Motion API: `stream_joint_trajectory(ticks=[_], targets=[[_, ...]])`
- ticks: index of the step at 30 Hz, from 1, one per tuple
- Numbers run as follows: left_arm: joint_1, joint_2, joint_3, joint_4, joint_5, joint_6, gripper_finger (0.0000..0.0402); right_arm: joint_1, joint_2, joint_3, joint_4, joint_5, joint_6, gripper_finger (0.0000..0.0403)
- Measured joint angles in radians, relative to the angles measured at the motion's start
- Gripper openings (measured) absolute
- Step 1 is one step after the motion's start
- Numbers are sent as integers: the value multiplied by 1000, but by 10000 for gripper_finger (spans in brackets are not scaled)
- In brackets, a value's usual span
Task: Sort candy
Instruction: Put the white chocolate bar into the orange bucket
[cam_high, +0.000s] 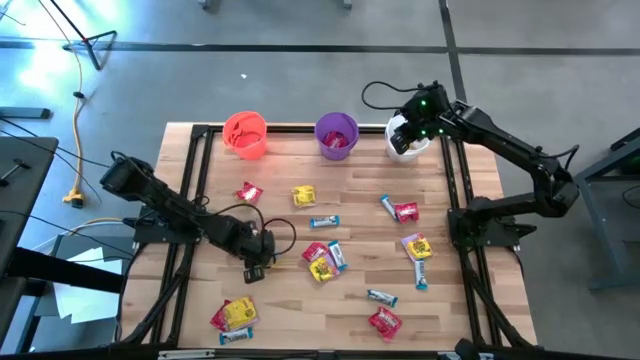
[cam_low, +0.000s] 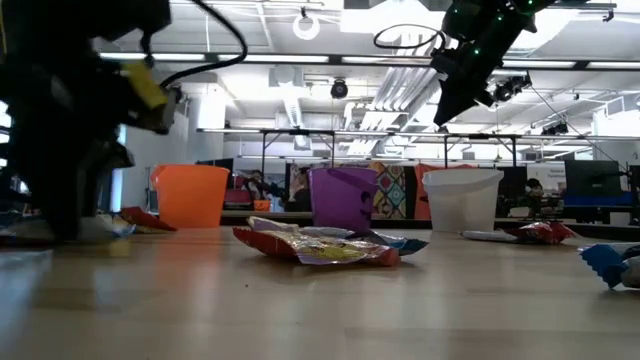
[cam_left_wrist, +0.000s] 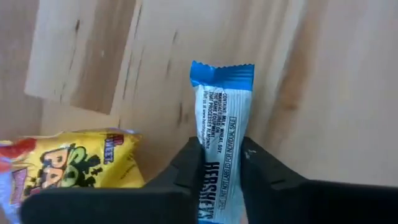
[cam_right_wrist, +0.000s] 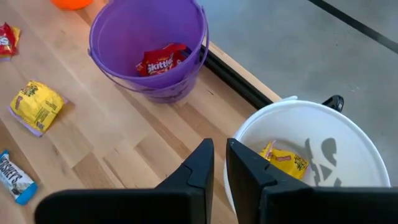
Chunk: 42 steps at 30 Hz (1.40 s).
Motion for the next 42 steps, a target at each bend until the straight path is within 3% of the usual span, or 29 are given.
stream_joint_trajectory(ticks=[3, 10, 16, 22, 25, 31, 36, 42], targets=[[32, -19, 52, -62, 9, 23, 29, 0, 0, 0, 15, 0, 1, 39], [191, -121, 166, -261, -112, 14, 24, 0, 0, 0, 71, 0, 10, 39], [491, -271, 203, -284, -127, 56, 21, 0, 0, 0, 105, 0, 27, 39], [873, -344, 267, -299, -253, 149, 21, 0, 0, 0, 108, 1, 43, 39], [1035, -319, 316, -295, -261, 242, 21, 0, 0, 0, 114, 1, 59, 39], [1256, -179, 388, -291, -169, 434, 21, 0, 0, 0, 143, 1, 97, 39], [1355, -19, 445, -290, -104, 537, 21, 0, 0, 0, 159, 1, 116, 39], [1399, 136, 479, -260, -58, 583, 21, 0, 0, 0, 159, 1, 133, 39]])
